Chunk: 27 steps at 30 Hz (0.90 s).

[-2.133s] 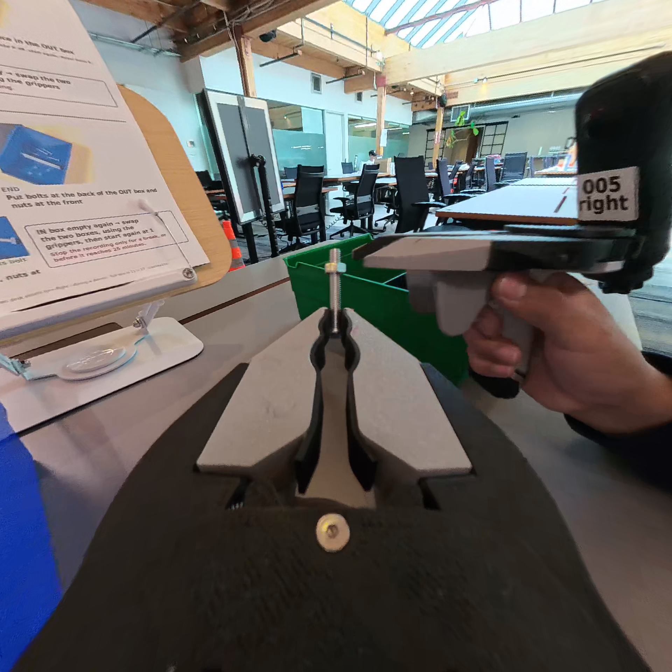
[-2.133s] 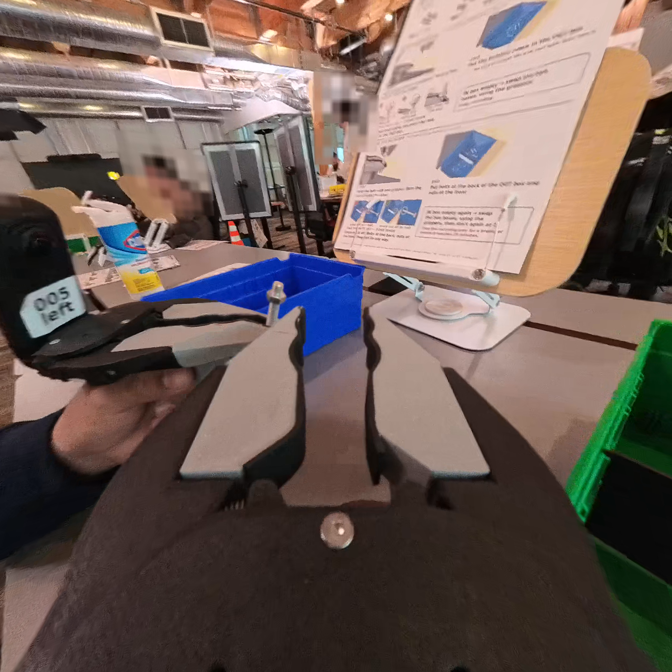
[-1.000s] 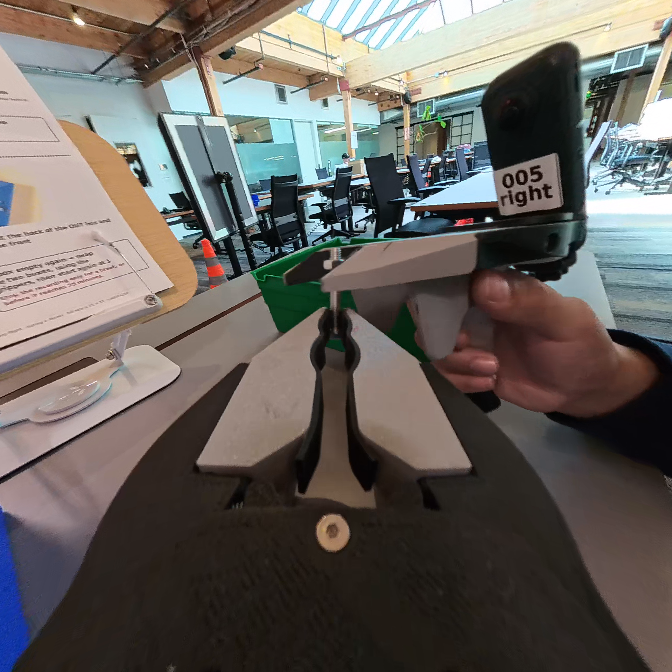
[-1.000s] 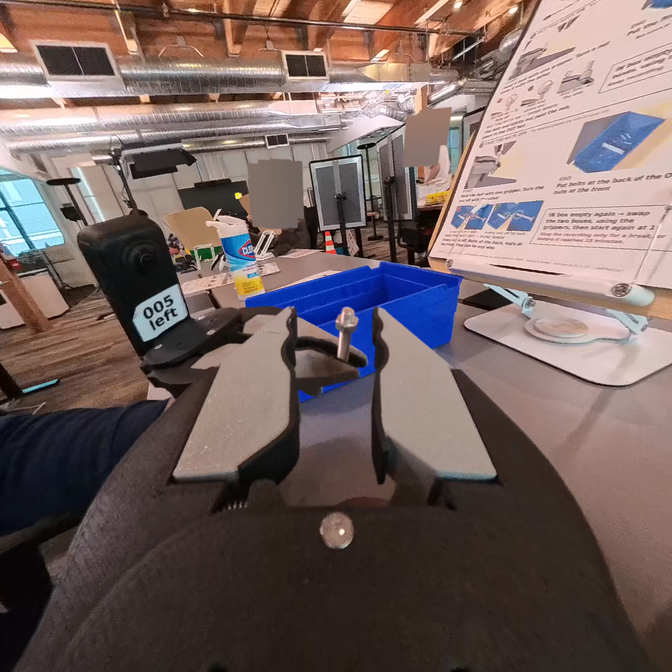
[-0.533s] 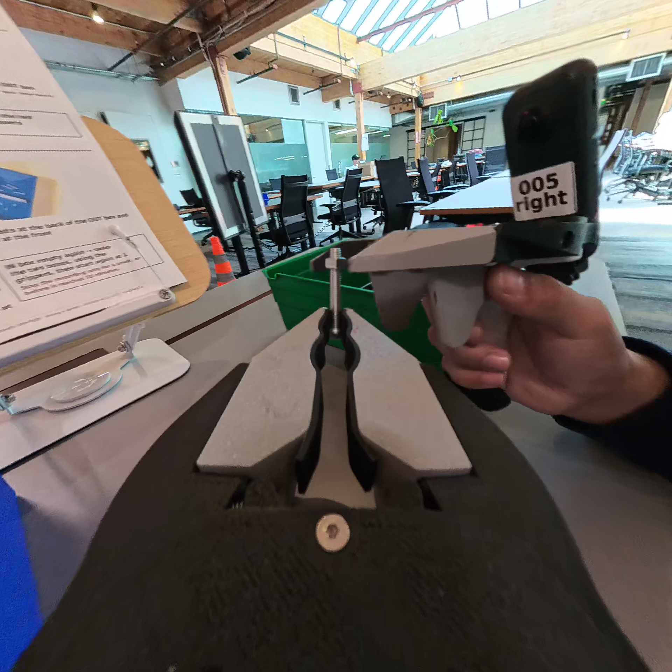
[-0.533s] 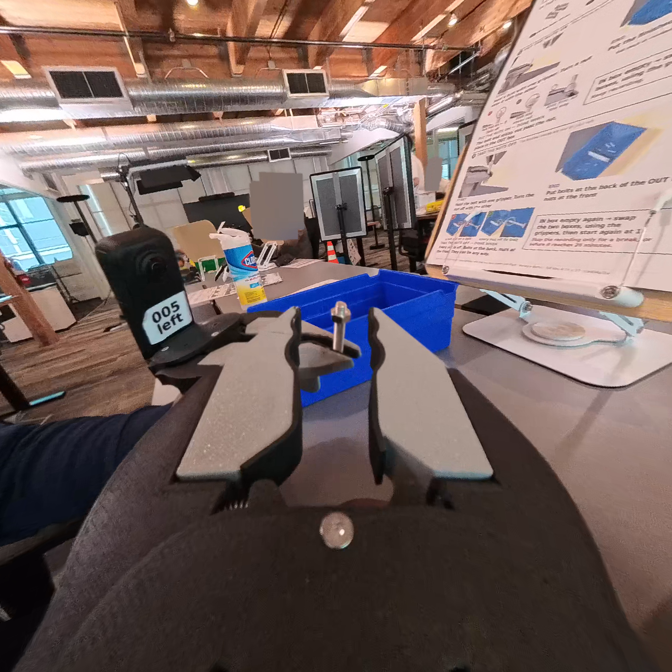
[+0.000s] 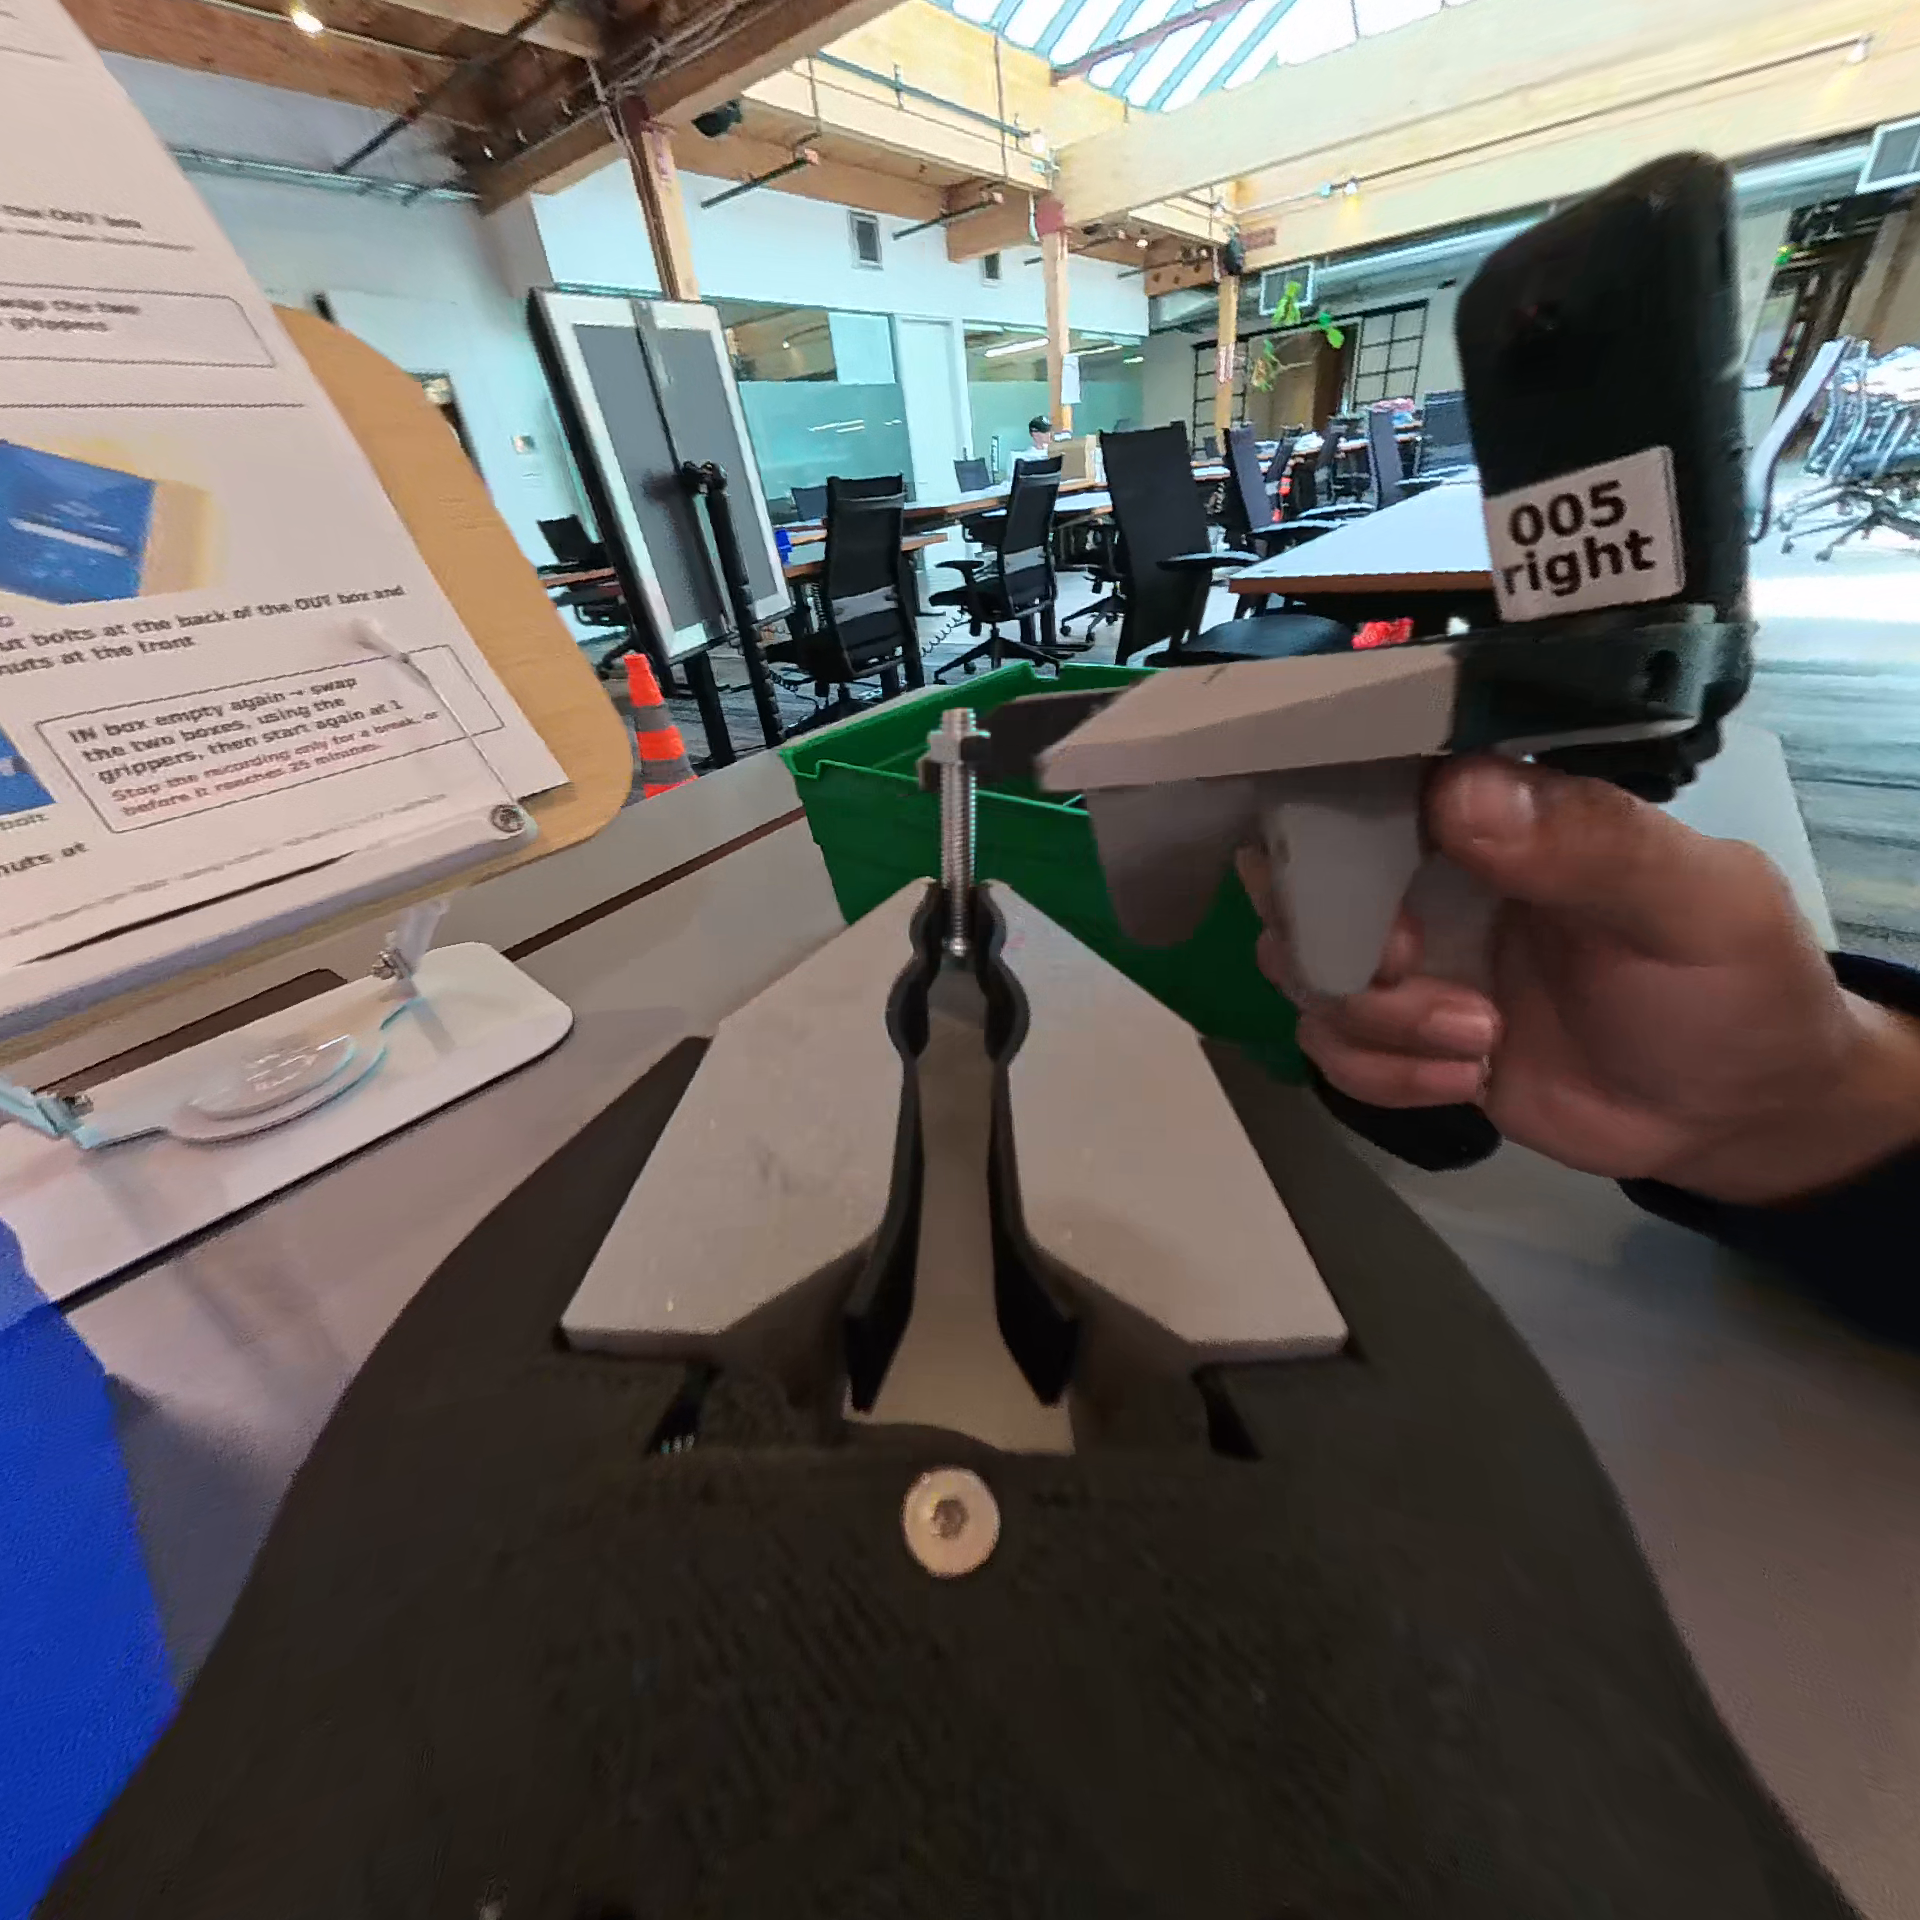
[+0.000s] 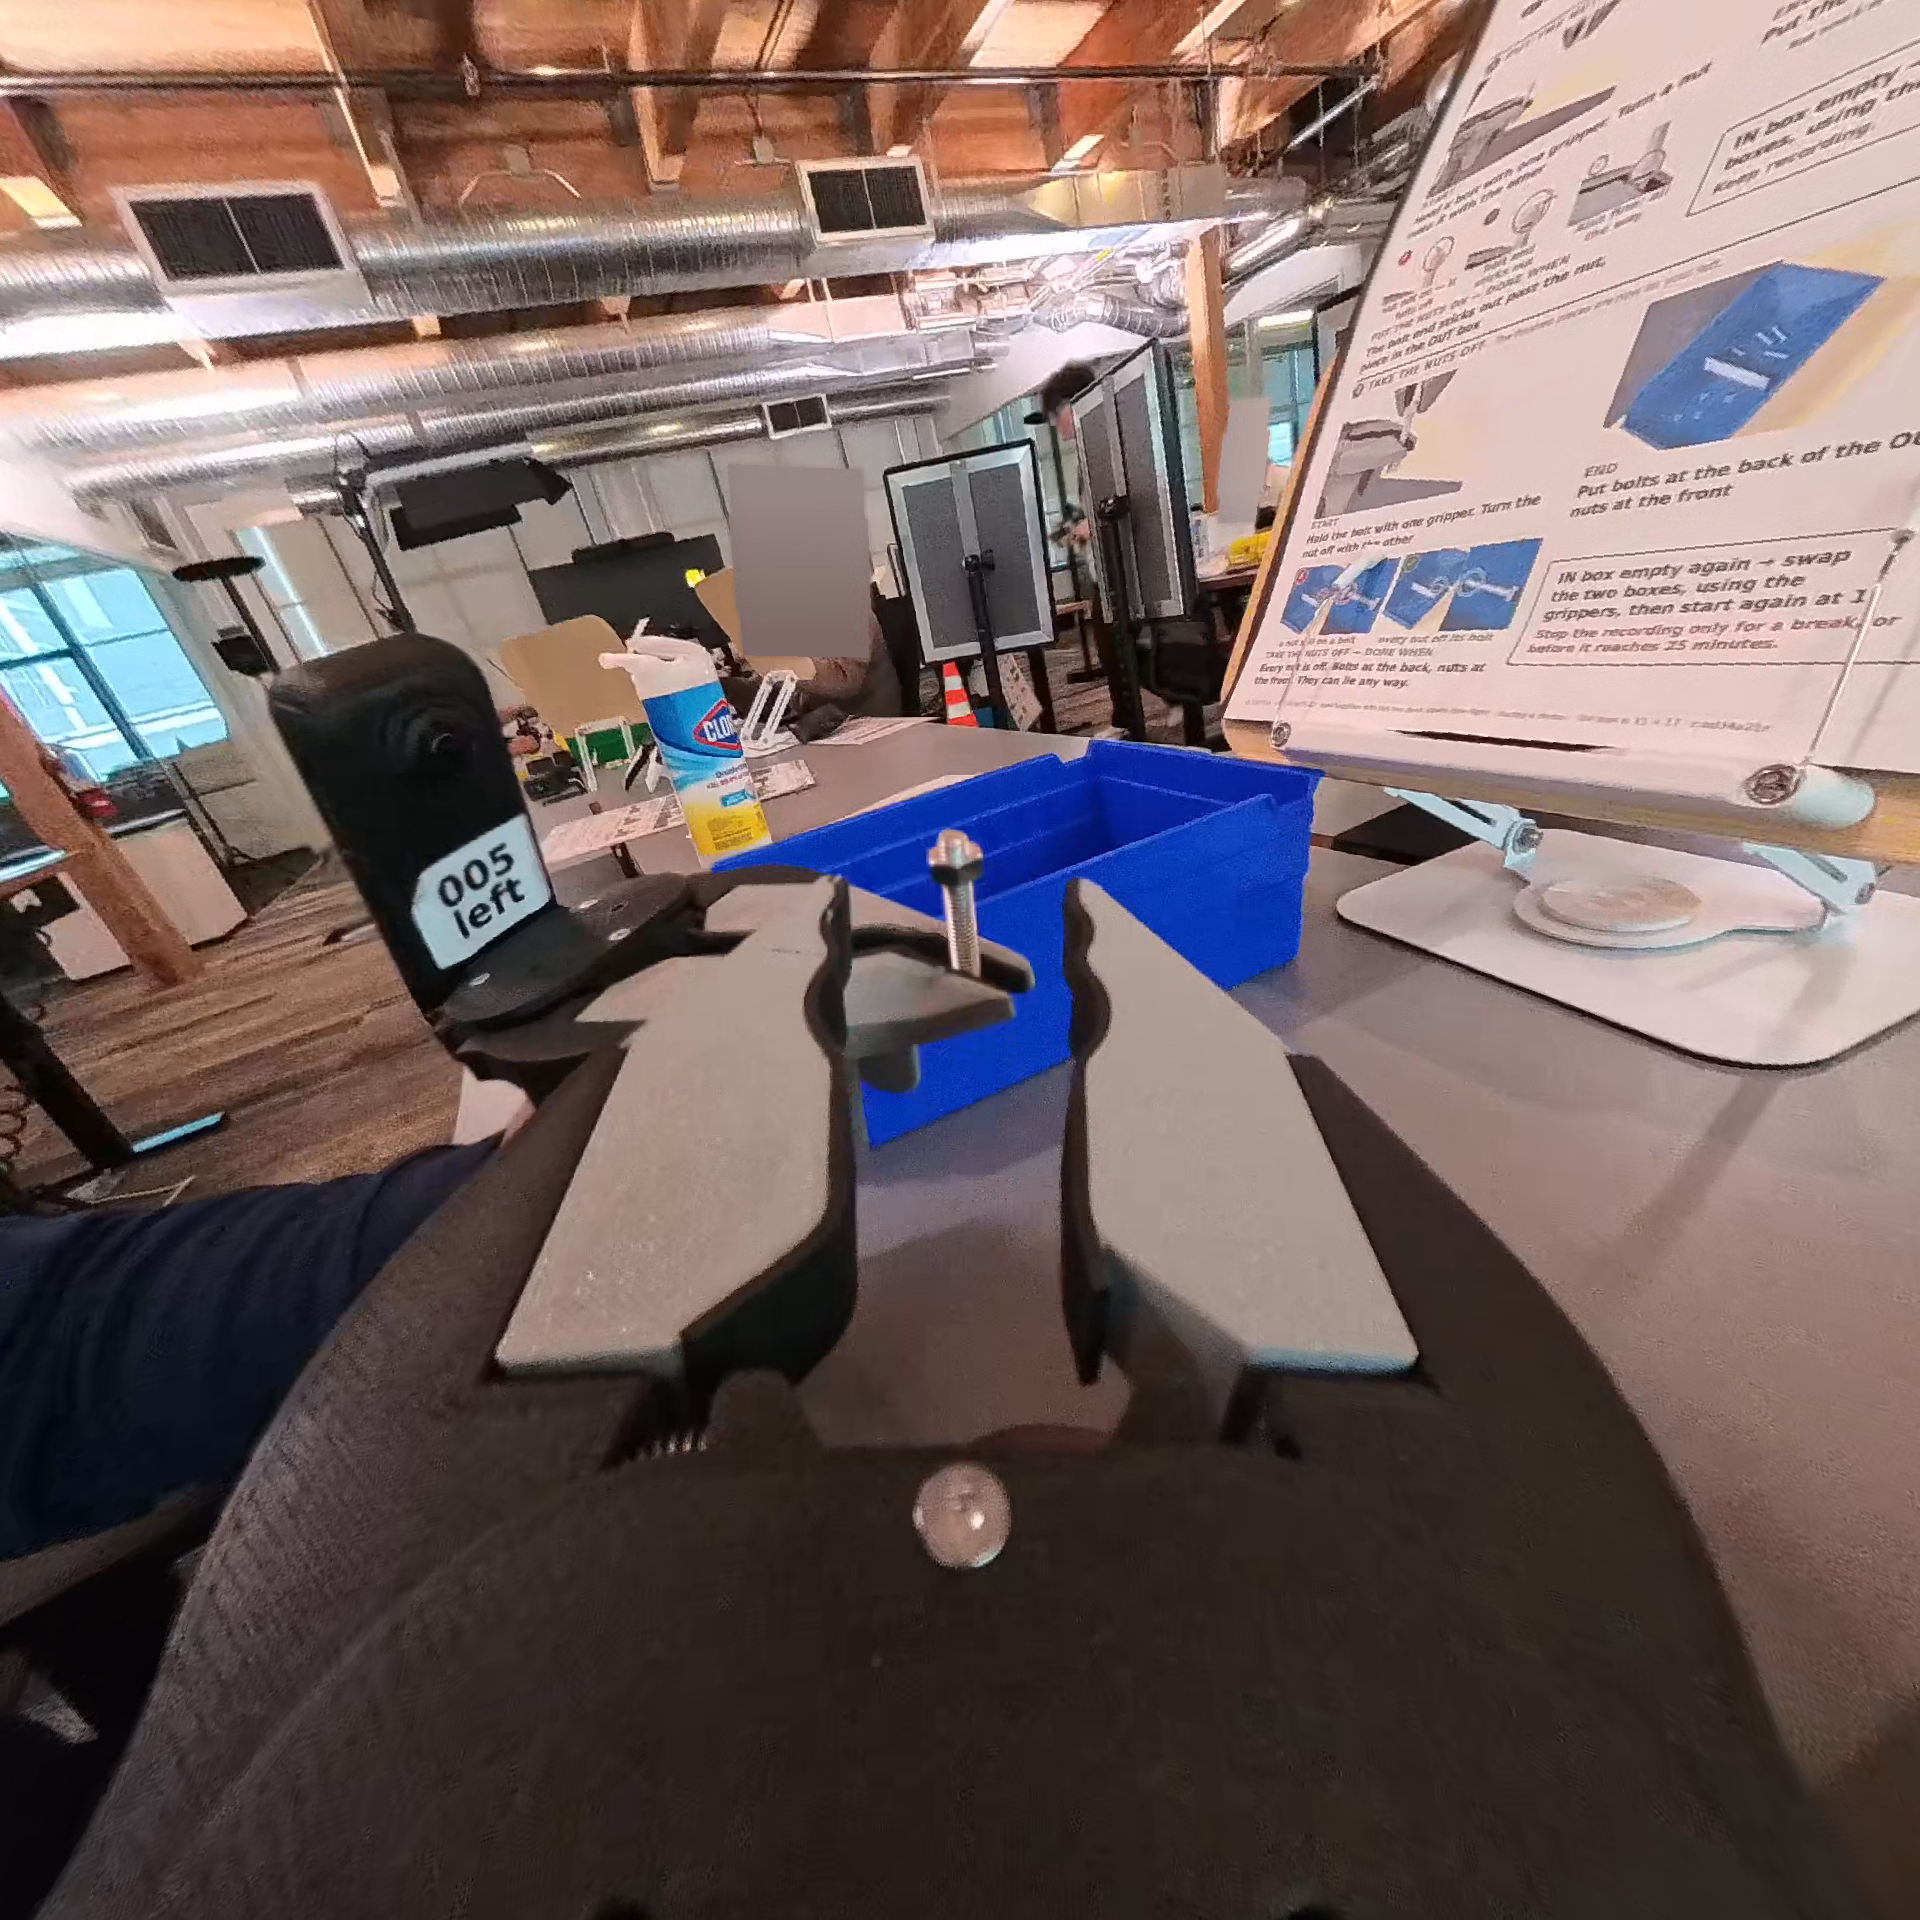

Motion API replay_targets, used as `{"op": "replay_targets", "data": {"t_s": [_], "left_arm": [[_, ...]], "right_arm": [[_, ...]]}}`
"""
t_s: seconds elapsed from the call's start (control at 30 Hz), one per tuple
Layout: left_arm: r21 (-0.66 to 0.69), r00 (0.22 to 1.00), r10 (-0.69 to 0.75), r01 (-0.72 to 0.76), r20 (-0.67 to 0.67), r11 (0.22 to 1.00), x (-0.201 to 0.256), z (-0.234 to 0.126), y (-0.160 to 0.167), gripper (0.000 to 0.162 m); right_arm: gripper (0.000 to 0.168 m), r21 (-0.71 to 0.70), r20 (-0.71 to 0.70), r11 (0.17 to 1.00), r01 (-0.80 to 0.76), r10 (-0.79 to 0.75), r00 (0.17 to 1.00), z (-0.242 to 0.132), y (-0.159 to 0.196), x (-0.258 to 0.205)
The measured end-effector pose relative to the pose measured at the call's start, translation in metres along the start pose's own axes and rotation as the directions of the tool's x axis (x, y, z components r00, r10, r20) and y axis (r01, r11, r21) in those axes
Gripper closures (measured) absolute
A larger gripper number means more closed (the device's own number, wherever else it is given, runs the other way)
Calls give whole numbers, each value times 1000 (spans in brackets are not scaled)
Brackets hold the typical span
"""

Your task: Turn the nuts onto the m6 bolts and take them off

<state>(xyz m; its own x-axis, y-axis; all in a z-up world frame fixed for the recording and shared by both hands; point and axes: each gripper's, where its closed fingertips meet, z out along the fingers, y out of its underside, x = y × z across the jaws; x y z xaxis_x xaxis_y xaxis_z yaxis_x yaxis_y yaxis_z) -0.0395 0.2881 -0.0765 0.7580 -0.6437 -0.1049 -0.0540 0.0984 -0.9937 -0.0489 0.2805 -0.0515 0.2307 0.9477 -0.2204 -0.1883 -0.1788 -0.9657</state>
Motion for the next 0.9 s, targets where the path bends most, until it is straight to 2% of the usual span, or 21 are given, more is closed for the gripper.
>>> {"op": "replay_targets", "data": {"t_s": [0.1,0.17,0.23,0.47,0.53,0.57,0.63,0.7,0.83,0.9], "left_arm": [[-17,999,-22,21,-41,1000,7,3,4,160],[-36,997,19,-22,-77,999,22,7,9,160],[-37,996,48,-51,-78,998,28,10,10,160],[3,999,-25,24,43,1000,-13,-3,0,160],[-8,999,-38,38,-26,999,0,2,3,160],[-10,997,-28,27,-71,1000,12,4,4,160],[-41,995,19,-24,-99,999,27,9,11,160],[-33,997,36,-39,-68,999,23,10,9,160],[9,999,-41,41,28,999,-10,-1,0,160],[6,998,-58,58,22,998,-13,-2,0,160]], "right_arm": [[133,-5,48,1000,24,-24,999,3,2,-12],[123,-30,71,999,31,-29,997,9,7,-20],[125,-50,50,998,47,-45,998,11,11,-17],[132,-5,8,999,32,-32,999,1,0,-4],[131,-20,54,999,39,-38,998,5,4,-15],[124,-28,66,999,43,-41,997,8,7,-19],[121,-57,62,996,66,-62,996,11,12,-21],[129,-53,25,994,95,-94,995,8,10,-15],[132,24,-4,999,36,-36,999,-2,-5,-3],[133,15,4,1000,17,-17,1000,-2,-3,-2]]}}
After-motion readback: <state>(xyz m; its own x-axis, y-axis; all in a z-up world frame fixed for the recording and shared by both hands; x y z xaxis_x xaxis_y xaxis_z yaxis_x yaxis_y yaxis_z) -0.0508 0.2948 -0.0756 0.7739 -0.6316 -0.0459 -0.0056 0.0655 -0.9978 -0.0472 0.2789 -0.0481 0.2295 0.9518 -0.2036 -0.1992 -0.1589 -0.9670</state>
